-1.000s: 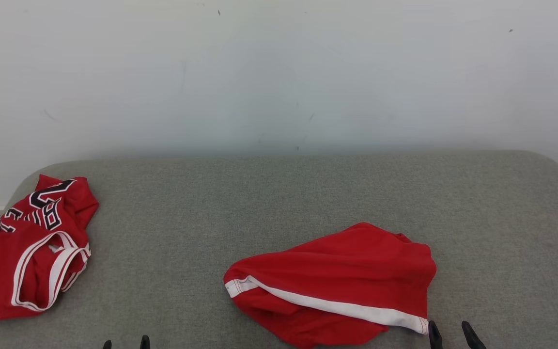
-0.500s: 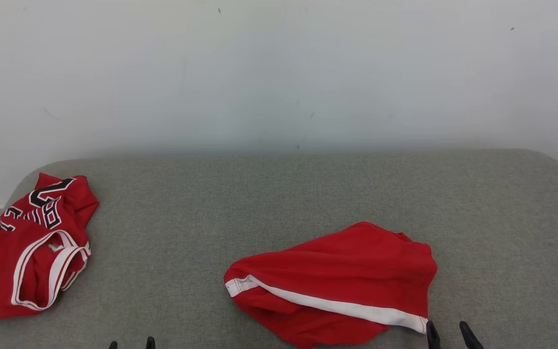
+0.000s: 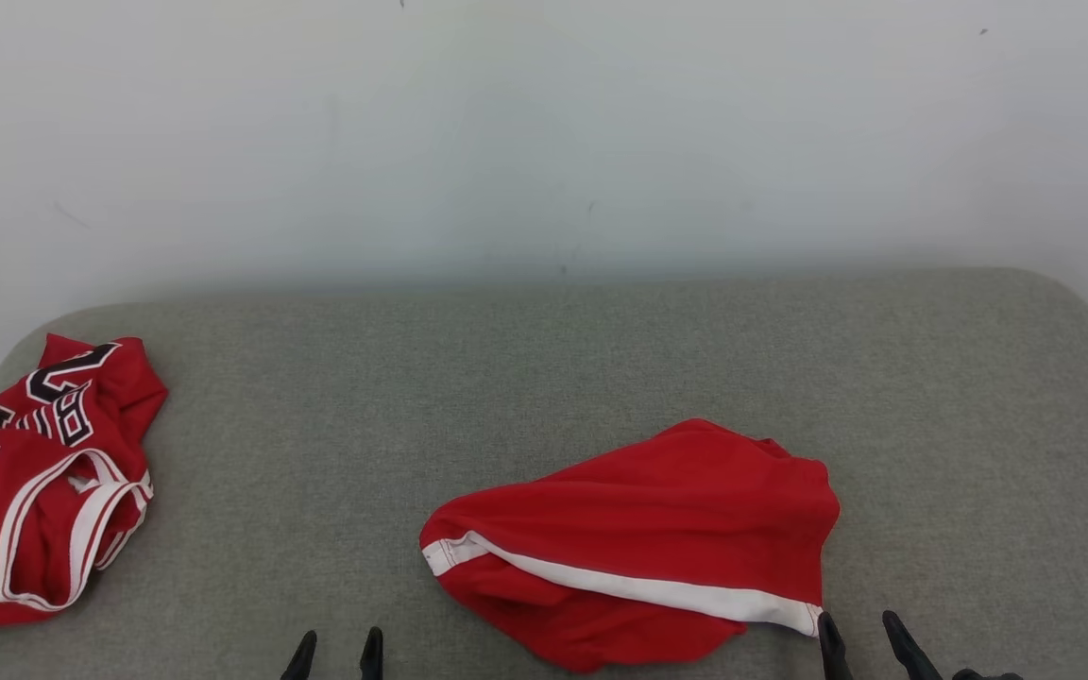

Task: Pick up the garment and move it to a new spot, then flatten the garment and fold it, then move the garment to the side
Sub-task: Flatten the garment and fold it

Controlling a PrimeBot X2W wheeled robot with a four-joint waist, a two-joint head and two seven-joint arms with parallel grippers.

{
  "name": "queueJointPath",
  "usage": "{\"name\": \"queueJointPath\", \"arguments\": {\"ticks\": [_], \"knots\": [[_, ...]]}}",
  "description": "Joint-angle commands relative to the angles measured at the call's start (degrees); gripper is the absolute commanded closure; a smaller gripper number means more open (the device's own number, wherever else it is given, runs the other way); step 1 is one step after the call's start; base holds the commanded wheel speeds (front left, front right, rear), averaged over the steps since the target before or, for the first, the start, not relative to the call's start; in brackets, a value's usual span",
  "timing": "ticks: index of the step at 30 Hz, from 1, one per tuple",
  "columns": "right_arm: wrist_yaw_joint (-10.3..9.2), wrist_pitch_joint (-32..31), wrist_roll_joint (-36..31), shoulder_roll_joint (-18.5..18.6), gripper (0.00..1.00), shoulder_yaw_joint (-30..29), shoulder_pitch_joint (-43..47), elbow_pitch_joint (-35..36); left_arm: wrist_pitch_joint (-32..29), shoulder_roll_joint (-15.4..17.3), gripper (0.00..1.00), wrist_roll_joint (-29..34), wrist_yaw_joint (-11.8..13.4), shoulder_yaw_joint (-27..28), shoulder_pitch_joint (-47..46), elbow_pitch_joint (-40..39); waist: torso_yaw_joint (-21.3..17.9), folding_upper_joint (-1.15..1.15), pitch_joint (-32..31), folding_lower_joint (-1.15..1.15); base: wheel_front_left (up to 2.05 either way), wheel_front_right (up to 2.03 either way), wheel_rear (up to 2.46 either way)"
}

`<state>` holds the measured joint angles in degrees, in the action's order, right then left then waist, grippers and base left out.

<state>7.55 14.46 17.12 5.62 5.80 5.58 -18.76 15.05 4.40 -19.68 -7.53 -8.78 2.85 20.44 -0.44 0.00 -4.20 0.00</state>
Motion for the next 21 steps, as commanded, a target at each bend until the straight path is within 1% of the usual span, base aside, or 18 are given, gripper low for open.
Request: {"name": "queueJointPath", "arguments": {"ticks": [1, 6, 10, 15, 21], "knots": [[-0.13, 0.0, 0.2, 0.4, 0.00, 0.4, -0.9, 0.1, 0.2, 0.5, 0.00, -1.0, 0.1, -1.2, -2.0, 1.5, -0.9, 0.00, 0.9, 0.00, 0.00, 0.00, 0.00], [-0.13, -0.5, 0.4, 0.7, 0.00, 1.7, -2.2, -0.2, 0.0, 1.4, 0.00, -5.8, 0.1, -5.1, -8.3, 7.9, -2.9, 0.00, 2.7, 0.00, 0.00, 0.00, 0.00], [-0.13, -1.6, 0.2, 0.8, 0.00, 3.0, -3.7, -1.1, -0.2, 1.8, 0.00, -9.8, 0.1, -6.7, -12.4, 11.7, -4.6, 0.00, 4.3, 0.00, 0.00, 0.00, 0.00], [-0.13, -1.8, 0.5, 1.4, 0.00, 4.8, -6.0, -2.3, -1.0, 2.5, 0.00, -14.9, 0.1, -8.8, -16.4, 14.1, -5.8, 0.00, 6.4, 0.00, 0.00, 0.00, 0.00], [-0.13, -1.2, 0.8, 1.5, 0.00, 5.7, -7.8, -3.1, -2.2, 3.9, 0.00, -19.7, 0.1, -12.3, -19.4, 15.3, -5.9, 0.00, 7.9, 0.00, 0.00, 0.00, 0.00]]}}
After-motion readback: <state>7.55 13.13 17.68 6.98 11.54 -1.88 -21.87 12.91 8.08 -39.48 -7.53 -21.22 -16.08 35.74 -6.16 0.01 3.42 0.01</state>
